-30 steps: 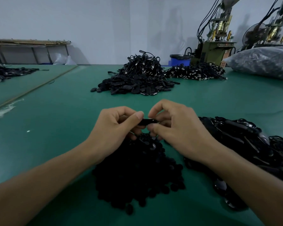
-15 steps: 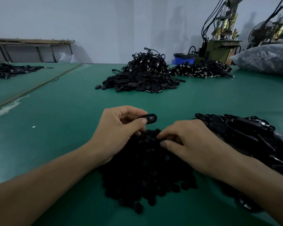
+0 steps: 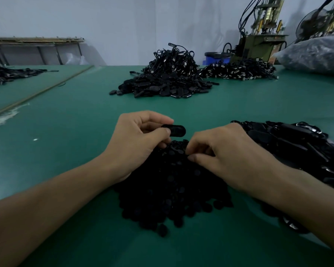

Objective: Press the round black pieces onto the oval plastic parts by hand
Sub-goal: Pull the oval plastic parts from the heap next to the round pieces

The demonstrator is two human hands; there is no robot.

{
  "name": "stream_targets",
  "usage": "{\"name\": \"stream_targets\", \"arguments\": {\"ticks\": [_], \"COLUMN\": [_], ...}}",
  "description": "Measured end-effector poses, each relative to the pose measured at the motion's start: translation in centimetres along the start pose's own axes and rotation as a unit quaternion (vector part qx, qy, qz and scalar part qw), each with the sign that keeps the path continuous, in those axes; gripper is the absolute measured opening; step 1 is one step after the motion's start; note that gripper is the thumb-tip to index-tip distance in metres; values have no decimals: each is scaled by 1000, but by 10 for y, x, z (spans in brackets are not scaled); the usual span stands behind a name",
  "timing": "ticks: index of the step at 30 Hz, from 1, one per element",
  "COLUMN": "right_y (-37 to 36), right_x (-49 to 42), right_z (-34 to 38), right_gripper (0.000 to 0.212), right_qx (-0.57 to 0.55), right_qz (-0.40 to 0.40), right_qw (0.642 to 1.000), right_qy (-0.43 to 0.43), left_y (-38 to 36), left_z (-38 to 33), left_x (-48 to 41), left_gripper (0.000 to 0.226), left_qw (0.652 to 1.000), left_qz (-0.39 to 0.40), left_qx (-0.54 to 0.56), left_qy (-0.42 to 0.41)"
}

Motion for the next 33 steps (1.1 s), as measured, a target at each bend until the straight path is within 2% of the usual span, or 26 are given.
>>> {"name": "stream_targets", "arguments": {"ticks": [7,13,17,23,33], "right_y": [0,2,4,9,8], "right_x": [-1,-2,-3,-4,-5], "right_z": [0,1,1,-3,-8], "right_gripper": [5,15,16,15,14], "right_qx": [10,-144,-265,-389,-466], "right_qz": [-37,-107,-102,-85,-64], "right_qw": [999,983,958,913,872], "right_qy": [25,-22,-50,-87,-133], "left_y": [-3,0,-1,-2,-2], "left_z": [0,-3,-3,-2,-6], "left_x": [0,3,5,6,8], "left_gripper": [29,30,18,19,11], "left_qw": [1000,998,996,994,995], "left_qz": [10,35,48,50,25], "left_qx": [-3,-13,-30,-46,-46], "left_qy": [-17,-51,-65,-88,-89]}}
Point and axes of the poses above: each hand's wrist, its own x-axis away from the middle knuckle, its own y-axis out of the back of the hand, z = x × y, the point moved 1 cm from there along -x, towards the middle knuckle, and after that the axes turned 1 degree about z, right-handed, at the moved point
